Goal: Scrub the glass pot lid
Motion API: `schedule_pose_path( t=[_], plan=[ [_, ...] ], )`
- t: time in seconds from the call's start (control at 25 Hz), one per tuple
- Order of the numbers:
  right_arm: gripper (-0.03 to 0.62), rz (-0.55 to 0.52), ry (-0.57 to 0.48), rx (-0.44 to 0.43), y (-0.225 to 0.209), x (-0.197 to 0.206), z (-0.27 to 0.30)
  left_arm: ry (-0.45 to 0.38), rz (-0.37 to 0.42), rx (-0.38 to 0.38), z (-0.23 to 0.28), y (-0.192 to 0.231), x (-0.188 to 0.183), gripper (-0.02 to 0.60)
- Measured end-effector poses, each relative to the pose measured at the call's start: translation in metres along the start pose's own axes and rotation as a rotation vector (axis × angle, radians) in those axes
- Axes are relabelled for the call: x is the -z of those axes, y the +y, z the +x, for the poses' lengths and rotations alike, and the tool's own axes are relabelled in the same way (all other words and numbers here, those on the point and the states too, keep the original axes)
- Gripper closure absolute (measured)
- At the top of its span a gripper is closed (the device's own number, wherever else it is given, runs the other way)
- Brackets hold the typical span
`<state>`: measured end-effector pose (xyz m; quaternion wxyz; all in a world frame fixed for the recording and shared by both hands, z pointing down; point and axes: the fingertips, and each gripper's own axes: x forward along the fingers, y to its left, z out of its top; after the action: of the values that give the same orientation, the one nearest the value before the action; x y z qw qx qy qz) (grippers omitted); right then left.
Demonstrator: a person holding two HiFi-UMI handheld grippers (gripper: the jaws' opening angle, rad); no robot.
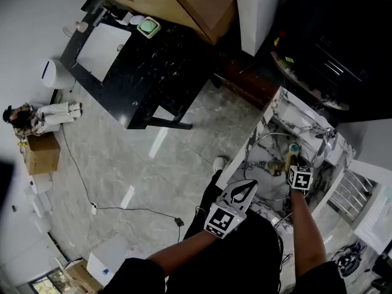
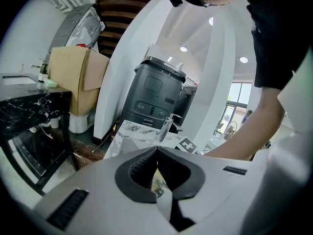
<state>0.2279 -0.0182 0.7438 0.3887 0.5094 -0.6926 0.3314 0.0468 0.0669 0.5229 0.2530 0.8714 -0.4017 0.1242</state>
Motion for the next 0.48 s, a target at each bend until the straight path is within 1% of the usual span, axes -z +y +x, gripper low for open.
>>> schedule_pose_path(
  t=[0.16,0.36,0.48],
  plan=[
    [0.534,-0.047,0.020,0.026,-0.004,0.007,-0.006,-0.005,0.000,0.008,-0.002,-0.007,0.002,0.566],
    [0.534,-0.017,0.013,0.021,-0.010,0.017,-0.011,-0.007,-0.011,0.007,-0.010,-0.014,0.005,0.566],
    [0.534,-0.017,0.017,0.028,-0.012,0.021,-0.014,-0.014,-0.008,0.009,-0.015,-0.019,0.005,0.566]
  ],
)
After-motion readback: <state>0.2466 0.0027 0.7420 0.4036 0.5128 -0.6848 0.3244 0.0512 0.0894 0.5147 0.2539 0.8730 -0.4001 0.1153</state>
